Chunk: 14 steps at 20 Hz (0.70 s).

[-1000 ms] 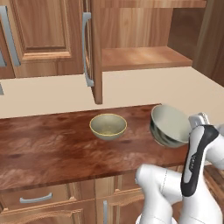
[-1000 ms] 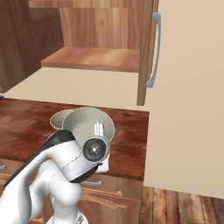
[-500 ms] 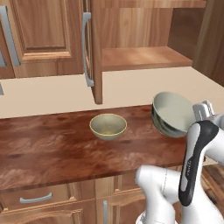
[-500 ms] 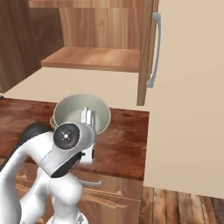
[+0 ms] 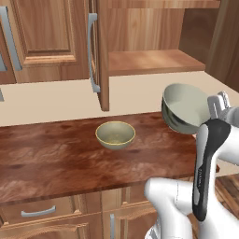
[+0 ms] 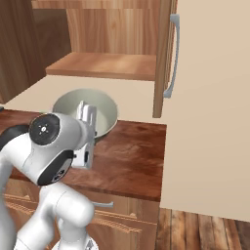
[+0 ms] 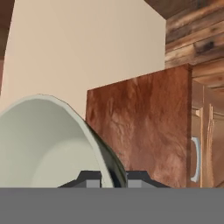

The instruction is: Open the cabinet. Pick the bowls from the counter and place them in the cabinet. Then close the cabinet.

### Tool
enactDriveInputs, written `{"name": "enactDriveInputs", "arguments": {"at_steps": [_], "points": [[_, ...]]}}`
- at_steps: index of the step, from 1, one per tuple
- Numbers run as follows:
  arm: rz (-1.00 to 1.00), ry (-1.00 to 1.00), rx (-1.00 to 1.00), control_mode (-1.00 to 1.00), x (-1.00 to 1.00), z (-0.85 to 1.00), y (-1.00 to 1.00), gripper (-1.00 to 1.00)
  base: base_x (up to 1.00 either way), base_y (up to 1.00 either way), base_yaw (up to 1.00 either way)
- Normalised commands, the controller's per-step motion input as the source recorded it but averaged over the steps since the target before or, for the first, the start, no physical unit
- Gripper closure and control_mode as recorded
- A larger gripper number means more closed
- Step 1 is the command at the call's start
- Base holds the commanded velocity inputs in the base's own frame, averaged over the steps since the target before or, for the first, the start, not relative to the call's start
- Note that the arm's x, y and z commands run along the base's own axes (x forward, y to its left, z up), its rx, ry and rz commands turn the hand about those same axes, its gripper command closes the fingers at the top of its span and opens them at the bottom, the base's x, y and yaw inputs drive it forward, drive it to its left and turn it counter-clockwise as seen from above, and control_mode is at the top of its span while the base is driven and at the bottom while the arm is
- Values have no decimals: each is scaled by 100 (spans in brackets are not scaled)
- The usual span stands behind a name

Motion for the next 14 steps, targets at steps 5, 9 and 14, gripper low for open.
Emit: {"name": "enactDriveInputs", "arguments": {"at_steps": [5,9,14], "points": [[-8,-5,0,-100,-7,49,28,100,0,0,0],[-7,-9,0,-100,-12,50,18,100,0,0,0],[-4,-13,0,-100,-2,42,15,100,0,0,0]]}}
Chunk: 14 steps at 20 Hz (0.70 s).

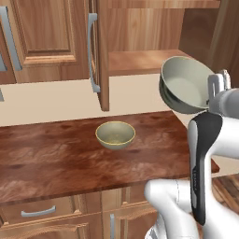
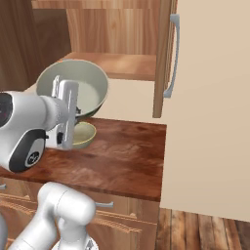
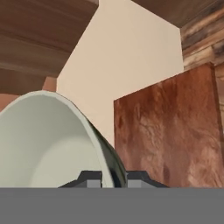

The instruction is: Open the cabinet. Pick the bowls from the counter and place them in the cabinet. Then close the cabinet.

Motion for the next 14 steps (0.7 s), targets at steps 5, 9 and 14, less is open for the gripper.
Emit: {"name": "enactDriveInputs", "arguments": {"at_steps": [5,9,14], "points": [[-5,-4,0,-100,4,15,1,100,0,0,0],[-4,2,1,-100,34,0,-10,100,0,0,0],[0,2,0,-100,39,0,-17,100,0,0,0]]}}
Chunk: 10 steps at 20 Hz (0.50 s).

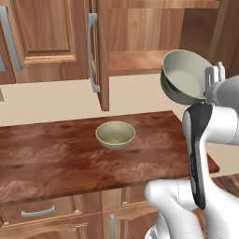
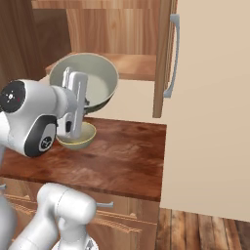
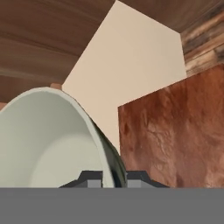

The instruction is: Open the cabinet. Pick the bowls from the counter and place them in the cabinet. Then close the cabinet.

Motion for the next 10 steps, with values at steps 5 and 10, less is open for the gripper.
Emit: {"name": "enactDriveInputs", "arguments": {"at_steps": [5,10], "points": [[0,-1,-1,-100,15,0,-14,100,0,0,0],[0,-2,-8,-100,12,0,-1,100,0,0,0]]}}
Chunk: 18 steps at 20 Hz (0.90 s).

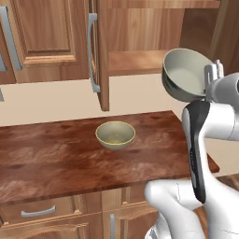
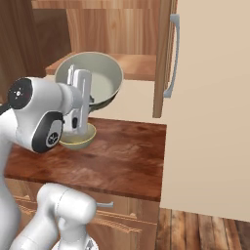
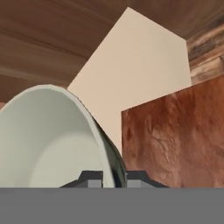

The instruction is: Open the cabinet. Pick the bowls from the counter and place them in the cabinet. Then close the cabinet.

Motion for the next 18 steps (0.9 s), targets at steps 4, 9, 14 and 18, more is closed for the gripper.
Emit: {"name": "enactDriveInputs", "arguments": {"at_steps": [4,9,14,18], "points": [[0,-6,-5,-100,21,2,-6,100,0,0,0],[0,-2,-4,-100,10,29,-11,100,0,0,0],[0,0,-6,-100,29,16,-1,100,0,0,0],[0,0,-2,-100,41,7,0,100,0,0,0]]}}
